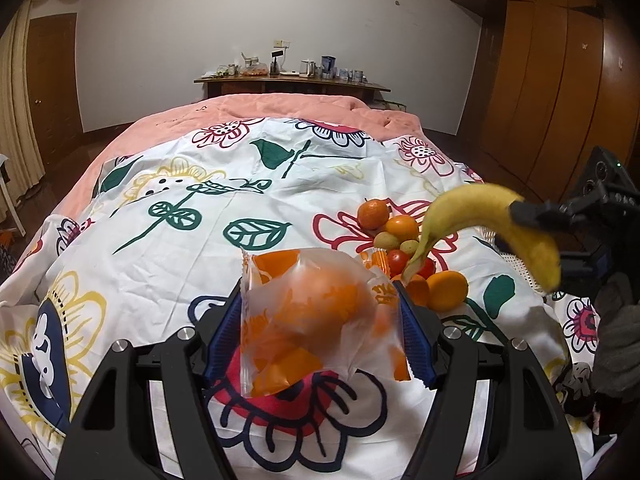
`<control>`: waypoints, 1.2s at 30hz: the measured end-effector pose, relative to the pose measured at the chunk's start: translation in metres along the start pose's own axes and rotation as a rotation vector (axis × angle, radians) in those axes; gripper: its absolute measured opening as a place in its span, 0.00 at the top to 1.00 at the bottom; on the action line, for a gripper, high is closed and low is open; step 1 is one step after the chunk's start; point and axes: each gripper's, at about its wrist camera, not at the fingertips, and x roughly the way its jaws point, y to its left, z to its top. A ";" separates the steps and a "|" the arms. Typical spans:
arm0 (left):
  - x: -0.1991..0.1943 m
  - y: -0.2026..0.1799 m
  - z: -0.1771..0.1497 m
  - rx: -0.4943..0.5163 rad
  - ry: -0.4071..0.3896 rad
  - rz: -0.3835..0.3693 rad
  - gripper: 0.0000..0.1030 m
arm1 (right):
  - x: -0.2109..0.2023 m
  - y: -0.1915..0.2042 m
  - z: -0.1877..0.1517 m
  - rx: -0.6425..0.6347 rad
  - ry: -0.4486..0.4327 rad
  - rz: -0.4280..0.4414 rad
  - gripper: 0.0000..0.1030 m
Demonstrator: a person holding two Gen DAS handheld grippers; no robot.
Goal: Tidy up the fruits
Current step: 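Lift the banana with the right tool and carry it toward the white basket, then lower the banana into the white basket and open the right tool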
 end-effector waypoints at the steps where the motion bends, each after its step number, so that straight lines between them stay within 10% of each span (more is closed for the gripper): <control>1: 0.000 -0.001 0.001 0.002 0.000 -0.001 0.31 | -0.004 -0.001 0.002 0.003 -0.009 0.003 0.71; 23: 0.005 -0.035 0.022 0.060 0.004 -0.043 0.31 | -0.149 -0.091 0.048 0.172 -0.365 -0.128 0.71; 36: 0.023 -0.067 0.034 0.112 0.037 -0.058 0.31 | -0.161 -0.168 0.064 0.264 -0.391 -0.315 0.71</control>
